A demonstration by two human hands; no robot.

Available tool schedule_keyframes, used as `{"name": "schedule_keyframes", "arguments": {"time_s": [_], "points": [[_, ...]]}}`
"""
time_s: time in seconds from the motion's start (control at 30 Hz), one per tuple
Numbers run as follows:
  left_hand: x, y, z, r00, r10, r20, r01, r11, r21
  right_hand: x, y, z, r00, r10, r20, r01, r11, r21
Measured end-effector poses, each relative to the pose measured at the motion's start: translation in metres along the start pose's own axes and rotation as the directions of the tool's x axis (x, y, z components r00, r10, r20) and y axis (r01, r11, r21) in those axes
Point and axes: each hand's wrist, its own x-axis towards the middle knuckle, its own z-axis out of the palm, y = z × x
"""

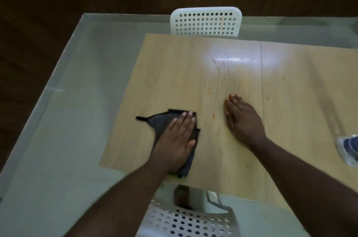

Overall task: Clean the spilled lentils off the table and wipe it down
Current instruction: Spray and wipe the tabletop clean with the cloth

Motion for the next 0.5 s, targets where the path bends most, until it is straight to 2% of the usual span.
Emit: {"name": "schedule_keyframes", "arguments": {"time_s": [0.07,0.13,0.27,0.3,0.4,0.5], "points": [[-0.038,-0.02,0.0,0.999,-0.03,0.01,0.03,1.0,-0.003,-0.012,0.008,-0.003,1.0,-0.005,0.005,0.005,1.0,0.012],[-0.042,-0.047,0.0,0.997,-0.079,-0.012,0.079,0.996,0.04,-0.019,0.009,-0.001,1.0,-0.015,-0.014,0.015,0.999,0.036],[0.001,-0.045,0.003,0.948,-0.315,-0.05,0.316,0.949,0.017,-0.022,0.008,0.007,0.997,-0.02,-0.072,0.024,0.998,0.05],[0.007,-0.03,0.007,0.948,-0.315,-0.048,0.315,0.949,-0.001,-0.022,0.008,0.007,0.997,-0.019,-0.077,0.023,0.999,0.047],[-0.017,0.028,0.023,0.985,-0.163,-0.051,0.164,0.986,0.013,-0.028,0.008,0.008,0.997,-0.01,-0.071,0.013,0.999,0.046],[-0.063,0.045,0.02,0.995,-0.101,-0.022,0.101,0.995,0.006,-0.029,0.009,0.007,0.998,-0.021,-0.057,0.024,0.998,0.062]]}}
